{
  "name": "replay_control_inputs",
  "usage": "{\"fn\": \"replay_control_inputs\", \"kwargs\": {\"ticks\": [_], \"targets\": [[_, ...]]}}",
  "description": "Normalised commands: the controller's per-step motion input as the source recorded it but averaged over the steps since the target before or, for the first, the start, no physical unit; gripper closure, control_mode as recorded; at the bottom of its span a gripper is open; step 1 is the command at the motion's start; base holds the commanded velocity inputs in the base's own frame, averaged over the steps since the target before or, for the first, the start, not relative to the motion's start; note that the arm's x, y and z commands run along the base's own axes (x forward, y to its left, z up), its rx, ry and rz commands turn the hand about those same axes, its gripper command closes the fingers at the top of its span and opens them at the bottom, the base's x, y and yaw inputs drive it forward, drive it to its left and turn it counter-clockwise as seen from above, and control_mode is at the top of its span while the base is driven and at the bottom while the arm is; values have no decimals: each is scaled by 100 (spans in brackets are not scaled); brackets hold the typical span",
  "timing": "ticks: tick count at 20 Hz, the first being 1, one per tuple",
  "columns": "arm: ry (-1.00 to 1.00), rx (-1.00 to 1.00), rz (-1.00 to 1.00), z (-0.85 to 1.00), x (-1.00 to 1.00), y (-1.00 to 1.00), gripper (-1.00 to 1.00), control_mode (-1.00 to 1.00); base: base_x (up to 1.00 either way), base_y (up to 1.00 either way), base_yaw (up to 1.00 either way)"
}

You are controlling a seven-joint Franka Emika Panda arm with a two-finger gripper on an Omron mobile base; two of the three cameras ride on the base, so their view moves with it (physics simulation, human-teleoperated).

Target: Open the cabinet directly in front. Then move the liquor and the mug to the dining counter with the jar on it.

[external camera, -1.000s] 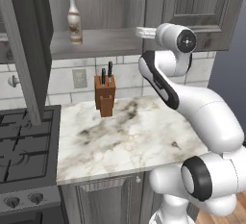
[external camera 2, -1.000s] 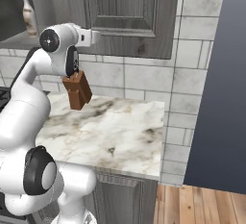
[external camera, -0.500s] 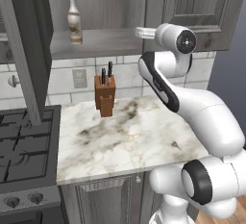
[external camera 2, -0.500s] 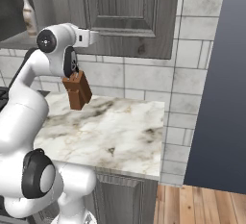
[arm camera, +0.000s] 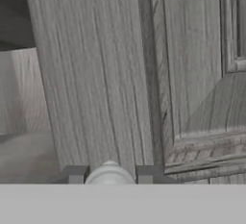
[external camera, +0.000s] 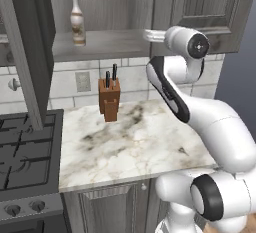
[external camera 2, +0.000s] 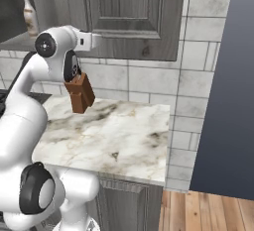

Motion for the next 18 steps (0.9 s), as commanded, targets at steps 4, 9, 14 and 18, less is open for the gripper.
{"fn": "replay_control_inputs", "kwargs": {"ticks": [4, 9, 14, 18], "targets": [[-2, 5, -5, 0, -74, -77, 100, -100, 0, 0, 0], [-1, 7, -8, 0, -82, -95, 100, -100, 0, 0, 0], [-3, 10, -9, 0, -90, -100, 100, -100, 0, 0, 0], [-5, 10, -10, 0, -88, -100, 100, -100, 0, 0, 0]]}}
